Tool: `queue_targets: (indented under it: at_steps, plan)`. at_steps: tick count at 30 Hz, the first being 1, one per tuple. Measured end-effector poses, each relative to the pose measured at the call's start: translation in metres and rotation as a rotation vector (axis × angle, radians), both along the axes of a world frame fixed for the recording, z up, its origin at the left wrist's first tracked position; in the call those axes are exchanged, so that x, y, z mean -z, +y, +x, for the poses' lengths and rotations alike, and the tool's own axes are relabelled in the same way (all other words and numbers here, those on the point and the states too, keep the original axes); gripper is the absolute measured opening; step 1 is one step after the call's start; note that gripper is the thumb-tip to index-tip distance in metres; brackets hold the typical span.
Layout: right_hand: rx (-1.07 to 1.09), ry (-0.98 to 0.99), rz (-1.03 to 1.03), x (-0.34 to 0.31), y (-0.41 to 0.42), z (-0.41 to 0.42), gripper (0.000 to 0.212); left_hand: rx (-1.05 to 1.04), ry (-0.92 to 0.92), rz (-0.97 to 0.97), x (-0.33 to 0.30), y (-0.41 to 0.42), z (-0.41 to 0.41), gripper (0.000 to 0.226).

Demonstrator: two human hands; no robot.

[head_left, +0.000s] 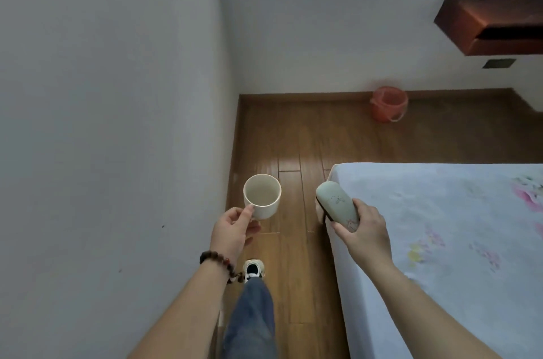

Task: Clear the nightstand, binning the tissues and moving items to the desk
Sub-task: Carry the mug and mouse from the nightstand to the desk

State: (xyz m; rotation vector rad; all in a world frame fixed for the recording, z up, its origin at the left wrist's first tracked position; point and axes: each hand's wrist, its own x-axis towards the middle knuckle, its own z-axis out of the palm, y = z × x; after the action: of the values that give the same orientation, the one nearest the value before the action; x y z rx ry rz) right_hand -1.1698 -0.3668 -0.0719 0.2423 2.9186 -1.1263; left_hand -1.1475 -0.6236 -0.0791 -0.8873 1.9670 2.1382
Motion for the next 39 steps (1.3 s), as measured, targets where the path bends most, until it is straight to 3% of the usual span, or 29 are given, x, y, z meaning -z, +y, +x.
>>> queue_targets:
  at_steps: [9,18,31,39]
  plan:
    - [0.198,-0.002,-0.012,-0.004,-0.046,-0.204,0.062,0.267,0.087,-0.029,-0.014,-0.036,-0.261,0.031]
    - [0.462,0.035,0.034,-0.015,-0.011,-0.338,0.068,0.449,0.105,-0.013,-0.029,-0.002,-0.453,0.031]
    - [0.757,0.015,0.024,0.003,0.109,-0.554,0.067,0.795,0.131,-0.023,-0.022,0.168,-0.728,0.032]
    - [0.937,0.053,0.055,-0.031,0.206,-0.621,0.069,0.926,0.121,0.035,-0.048,0.307,-0.827,0.028]
